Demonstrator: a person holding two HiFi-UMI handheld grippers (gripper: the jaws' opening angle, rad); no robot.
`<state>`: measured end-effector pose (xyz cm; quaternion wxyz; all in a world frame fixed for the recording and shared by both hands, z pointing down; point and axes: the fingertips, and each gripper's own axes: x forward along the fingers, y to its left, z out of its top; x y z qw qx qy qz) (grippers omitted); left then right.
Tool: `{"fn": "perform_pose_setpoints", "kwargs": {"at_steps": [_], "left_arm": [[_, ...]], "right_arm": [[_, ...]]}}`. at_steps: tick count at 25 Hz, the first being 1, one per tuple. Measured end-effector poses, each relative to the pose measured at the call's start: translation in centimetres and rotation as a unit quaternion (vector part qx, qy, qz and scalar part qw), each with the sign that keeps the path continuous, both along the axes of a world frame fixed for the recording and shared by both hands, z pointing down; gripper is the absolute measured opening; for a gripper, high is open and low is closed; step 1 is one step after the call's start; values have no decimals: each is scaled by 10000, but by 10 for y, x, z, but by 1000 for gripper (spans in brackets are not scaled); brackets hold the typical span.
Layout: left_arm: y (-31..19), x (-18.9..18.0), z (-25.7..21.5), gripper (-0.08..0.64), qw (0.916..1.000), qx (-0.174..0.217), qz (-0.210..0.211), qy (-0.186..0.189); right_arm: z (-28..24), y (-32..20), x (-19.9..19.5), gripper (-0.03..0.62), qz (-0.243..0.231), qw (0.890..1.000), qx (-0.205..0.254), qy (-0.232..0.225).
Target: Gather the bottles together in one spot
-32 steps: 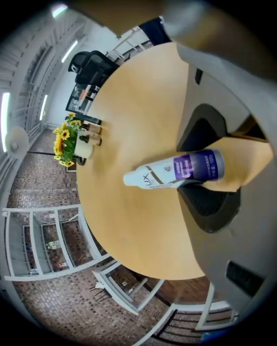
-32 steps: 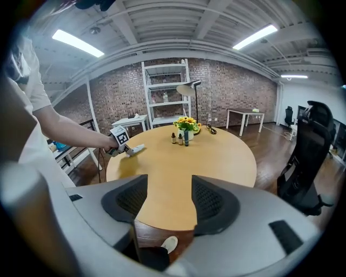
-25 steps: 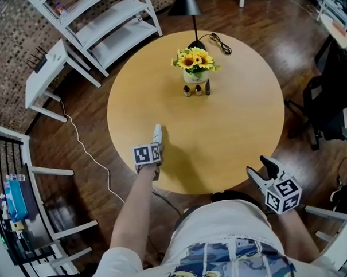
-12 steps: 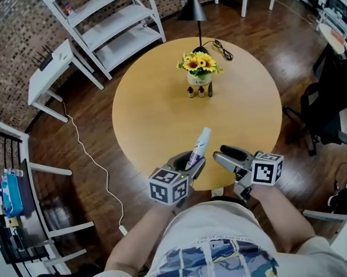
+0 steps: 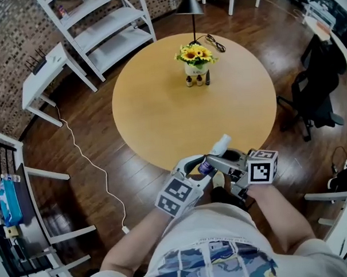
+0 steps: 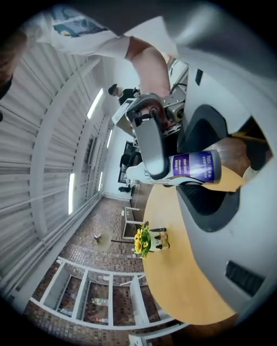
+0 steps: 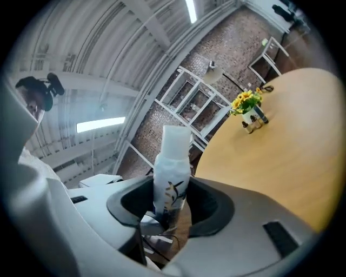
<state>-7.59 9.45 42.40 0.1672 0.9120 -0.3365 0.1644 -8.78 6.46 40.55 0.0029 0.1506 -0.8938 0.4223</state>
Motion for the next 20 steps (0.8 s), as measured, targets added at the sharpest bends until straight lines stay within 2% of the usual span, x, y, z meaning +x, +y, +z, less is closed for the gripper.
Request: {"fn": "perform_pose_setpoints", "kwargs": {"at_steps": [3,5,6,9,11,13,15,16,20], "left_arm": [[23,-12,-10,195,9988,-10,470,134],[30,-21,-26,195,9981,30,537,298],[30,-23,-36,195,9977,63,552,381],[29,-15,-67,195,9956,152,762,523],[27,-2,-78,198,9934,151,1014,506],[25,11,-78,201,9919,130,1203,377],[17,20,-72,192,9919,141,1255,156],[11,23,-69,143,9921,143,1249,38],[-18,37,-62,130,9920,135,1234,-213]], "right_arm": [[1,11,9,196,372,9943,656,759],[0,17,17,195,458,9815,1215,1407],[0,21,20,195,418,9703,1569,1791],[0,40,17,195,107,9279,2508,2756],[1,49,10,195,-85,9091,2835,3052],[5,54,4,195,-227,8985,2970,3226],[12,51,4,196,-310,8929,3006,3337],[15,46,5,195,-326,8909,3014,3383],[21,15,20,196,-297,8854,3068,3480]]}}
